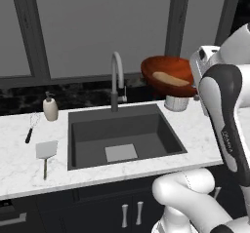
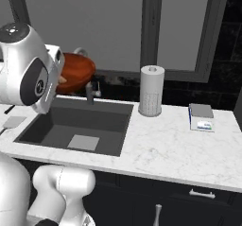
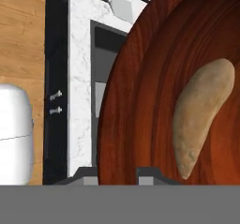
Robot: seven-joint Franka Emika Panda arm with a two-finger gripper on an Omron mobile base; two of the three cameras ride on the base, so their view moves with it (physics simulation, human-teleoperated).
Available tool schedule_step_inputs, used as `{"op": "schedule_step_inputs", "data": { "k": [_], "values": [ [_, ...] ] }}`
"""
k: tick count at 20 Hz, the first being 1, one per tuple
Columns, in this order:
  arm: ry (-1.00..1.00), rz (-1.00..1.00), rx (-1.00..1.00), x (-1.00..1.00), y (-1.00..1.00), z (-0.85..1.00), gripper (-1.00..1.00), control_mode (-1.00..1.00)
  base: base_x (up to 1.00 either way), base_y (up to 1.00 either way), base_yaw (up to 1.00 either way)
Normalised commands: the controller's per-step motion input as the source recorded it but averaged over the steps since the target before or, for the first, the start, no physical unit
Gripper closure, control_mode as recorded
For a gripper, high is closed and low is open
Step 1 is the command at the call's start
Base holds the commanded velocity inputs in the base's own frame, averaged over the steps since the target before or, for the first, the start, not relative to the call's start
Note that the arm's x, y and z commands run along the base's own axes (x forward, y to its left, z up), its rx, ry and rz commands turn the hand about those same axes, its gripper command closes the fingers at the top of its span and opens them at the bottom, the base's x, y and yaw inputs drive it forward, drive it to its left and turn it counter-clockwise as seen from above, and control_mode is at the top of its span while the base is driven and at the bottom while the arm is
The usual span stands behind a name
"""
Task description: Pick the sweet potato from the sink and place it in the bowl. Then pick the bowl and place it in the microwave. Then close the microwave door and press the start button.
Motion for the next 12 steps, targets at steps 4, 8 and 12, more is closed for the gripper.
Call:
{"op": "schedule_step_inputs", "data": {
  "k": [4,8,12],
  "values": [
    [-0.23,0.02,0.02,-0.89,0.01,0.15,1.0,-1.0,0.0,0.0,0.0],
    [-0.12,0.01,0.01,-0.56,0.12,0.29,1.0,-1.0,0.0,0.0,0.0],
    [-0.03,0.0,0.01,-0.51,0.01,0.32,1.0,-1.0,0.0,0.0,0.0]
  ]
}}
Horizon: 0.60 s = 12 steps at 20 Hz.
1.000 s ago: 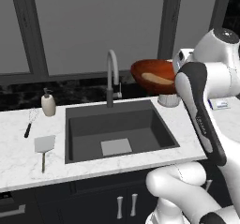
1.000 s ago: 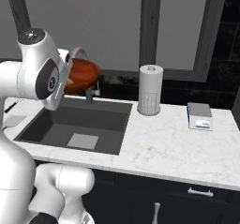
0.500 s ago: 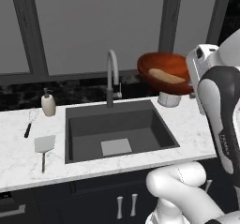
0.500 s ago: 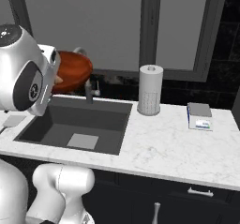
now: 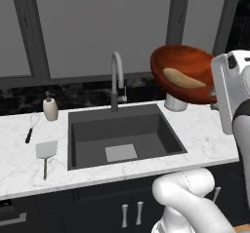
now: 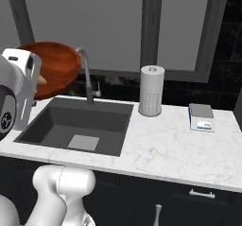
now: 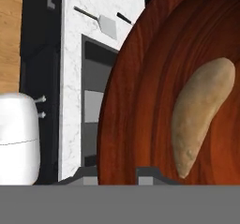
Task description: Pick the sweet potato from the sink and place it in the bowl. Then pick the bowl and place it in the microwave. Then close the microwave door and press the start button.
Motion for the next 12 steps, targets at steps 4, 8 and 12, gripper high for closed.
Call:
{"op": "schedule_step_inputs", "data": {
  "k": [4,8,12],
  "values": [
    [-0.02,0.0,0.0,-0.16,0.0,0.06,1.0,1.0,-0.24,0.0,0.01],
    [0.0,0.0,0.0,0.0,0.0,0.0,1.0,1.0,-0.31,0.73,0.26],
    [0.0,0.0,0.0,0.0,0.0,0.0,1.0,1.0,-0.12,0.87,0.73]
  ]
}}
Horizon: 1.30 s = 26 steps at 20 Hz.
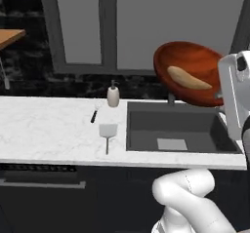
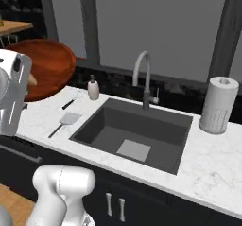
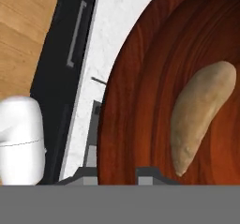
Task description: Pick the sweet potato from the sink and place it in the bowl. Then pick the bowl and place it in the microwave. Then close the microwave door and press the start button.
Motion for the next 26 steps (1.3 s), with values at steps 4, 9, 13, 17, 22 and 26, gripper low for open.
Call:
{"op": "schedule_step_inputs", "data": {
  "k": [4,9,13,17,22,26],
  "values": [
    [0.0,0.0,0.0,0.0,0.0,0.0,1.0,1.0,0.0,0.46,0.9],
    [0.0,0.0,0.0,0.0,0.0,0.0,1.0,1.0,0.0,0.15,0.99],
    [0.0,0.0,0.0,0.0,0.0,0.0,1.0,1.0,-0.17,0.75,0.8],
    [0.0,0.0,0.0,0.0,0.0,0.0,1.0,1.0,-0.08,0.85,0.64],
    [0.0,0.0,0.0,0.0,0.0,0.0,1.0,1.0,-0.26,0.68,0.67],
    [0.0,0.0,0.0,0.0,0.0,0.0,1.0,1.0,-0.1,0.34,0.88]
  ]
}}
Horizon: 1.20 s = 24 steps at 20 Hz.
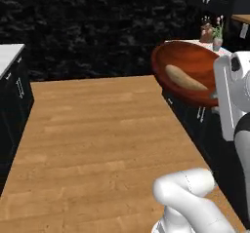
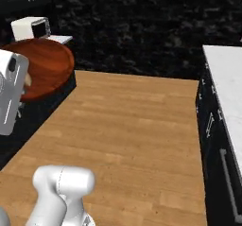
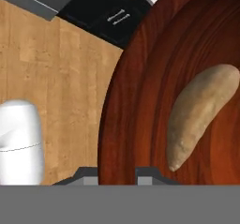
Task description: Pick the sweet potato from the sink and place it in the bowl. Then pick the bowl and place it in the microwave. Then close the microwave door and press the start button.
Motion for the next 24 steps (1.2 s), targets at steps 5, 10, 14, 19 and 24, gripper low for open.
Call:
{"op": "schedule_step_inputs", "data": {
  "k": [5,10,14,19,24],
  "values": [
    [0.0,0.0,0.0,0.0,0.0,0.0,1.0,1.0,-0.09,0.11,0.88],
    [0.0,0.0,0.0,0.0,0.0,0.0,1.0,1.0,-0.13,0.03,0.69],
    [0.0,0.0,0.0,0.0,0.0,0.0,1.0,1.0,0.0,-0.11,0.55],
    [0.0,0.0,0.0,0.0,0.0,0.0,1.0,1.0,0.0,-0.33,0.47],
    [0.0,0.0,0.0,0.0,0.0,0.0,1.0,1.0,0.0,-0.57,0.5]
  ]
}}
